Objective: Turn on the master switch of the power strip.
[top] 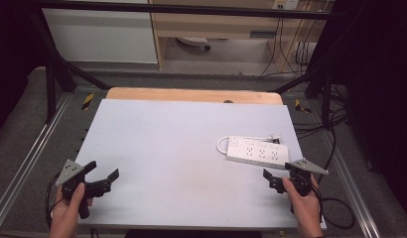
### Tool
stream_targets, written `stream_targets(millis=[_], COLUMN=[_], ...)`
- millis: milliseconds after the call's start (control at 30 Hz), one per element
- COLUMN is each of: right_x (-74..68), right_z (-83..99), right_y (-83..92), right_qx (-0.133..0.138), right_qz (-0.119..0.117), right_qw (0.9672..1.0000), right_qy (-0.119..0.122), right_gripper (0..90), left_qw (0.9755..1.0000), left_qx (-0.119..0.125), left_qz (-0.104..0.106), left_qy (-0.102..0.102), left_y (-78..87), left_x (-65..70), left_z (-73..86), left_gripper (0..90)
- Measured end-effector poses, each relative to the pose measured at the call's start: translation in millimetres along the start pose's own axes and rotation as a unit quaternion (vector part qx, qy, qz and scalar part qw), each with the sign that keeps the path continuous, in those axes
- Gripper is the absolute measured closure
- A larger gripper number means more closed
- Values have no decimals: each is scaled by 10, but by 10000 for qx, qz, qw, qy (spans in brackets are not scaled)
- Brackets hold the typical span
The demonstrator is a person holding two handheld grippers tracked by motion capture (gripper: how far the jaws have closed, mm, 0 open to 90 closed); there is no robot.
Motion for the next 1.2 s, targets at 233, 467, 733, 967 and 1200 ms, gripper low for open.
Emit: stream_targets(millis=[233,467,733,967,1200], right_x=[6,-28,-86,-105,-100], right_z=[-14,-71,-142,-203,-292], right_y=[27,46,53,16,-56], right_qx=[41,208,395,519,472], right_qz=[49,40,-76,-220,-275], right_qw=[10000,9997,9987,9981,9980], right_qy=[2,148,300,245,322], right_gripper=[61,61,55,47,44], left_qw=[10000,9999,9999,9998,10000], left_qx=[-26,8,21,47,10], left_qz=[42,41,8,-74,-33], left_qy=[-80,-95,-129,-180,28], left_y=[-12,-16,-48,-158,-267], left_x=[36,36,42,-15,-77], left_z=[4,-11,-24,-72,-66], left_gripper=[75,67,67,66,73])
Point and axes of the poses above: each handheld gripper's, and its own axes: y roughly backward along the jaws, z roughly out of its underside, x roughly to its right, the point moved 5 cm from there along -y, roughly forward along the jaws, and after that the axes turned 2 degrees about -z, right-handed, at the moved point
